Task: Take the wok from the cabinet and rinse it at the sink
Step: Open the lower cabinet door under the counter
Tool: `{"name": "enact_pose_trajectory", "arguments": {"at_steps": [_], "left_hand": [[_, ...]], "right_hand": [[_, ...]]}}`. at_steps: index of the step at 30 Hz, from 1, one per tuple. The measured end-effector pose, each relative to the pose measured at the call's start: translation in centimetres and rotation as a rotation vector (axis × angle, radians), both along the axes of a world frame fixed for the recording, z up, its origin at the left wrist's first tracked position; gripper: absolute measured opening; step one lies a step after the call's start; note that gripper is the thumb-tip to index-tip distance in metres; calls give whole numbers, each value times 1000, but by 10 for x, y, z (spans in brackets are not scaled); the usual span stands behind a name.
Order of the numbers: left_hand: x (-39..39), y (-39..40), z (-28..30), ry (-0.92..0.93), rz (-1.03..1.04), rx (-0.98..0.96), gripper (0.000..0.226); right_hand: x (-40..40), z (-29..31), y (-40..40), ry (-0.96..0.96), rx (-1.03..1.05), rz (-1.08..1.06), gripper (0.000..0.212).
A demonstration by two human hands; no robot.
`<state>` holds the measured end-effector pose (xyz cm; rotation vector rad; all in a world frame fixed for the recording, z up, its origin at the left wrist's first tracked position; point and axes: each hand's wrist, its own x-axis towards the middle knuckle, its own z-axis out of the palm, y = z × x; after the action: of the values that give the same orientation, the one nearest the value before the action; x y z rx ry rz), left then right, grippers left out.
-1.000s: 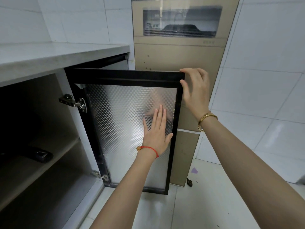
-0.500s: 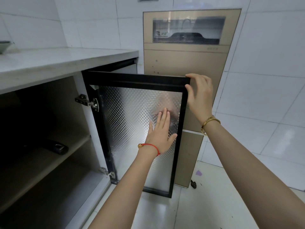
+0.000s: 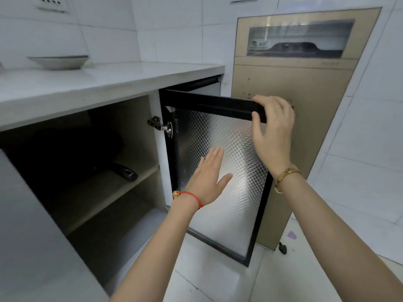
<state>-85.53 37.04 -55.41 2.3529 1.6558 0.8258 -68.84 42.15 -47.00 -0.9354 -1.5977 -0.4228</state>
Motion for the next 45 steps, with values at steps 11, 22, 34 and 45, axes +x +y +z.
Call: {"name": "enact_pose_trajectory", "arguments": {"at_steps": [11, 22, 34, 45], "left_hand": [[-96, -73, 11, -89, 326, 57, 57], [-169, -114, -26, -306, 659, 30, 46], [-255, -25, -53, -1206, 893, -109, 41], [-292, 55, -64, -1708, 761, -181, 18]], "right_hand": [[-112, -23, -20, -30, -191, 430, 23], [-212, -69, -37, -182, -548, 664, 28], [-343, -99, 30, -447, -841, 648, 45], [-395, -125, 81, -372, -1339, 714, 26]]}}
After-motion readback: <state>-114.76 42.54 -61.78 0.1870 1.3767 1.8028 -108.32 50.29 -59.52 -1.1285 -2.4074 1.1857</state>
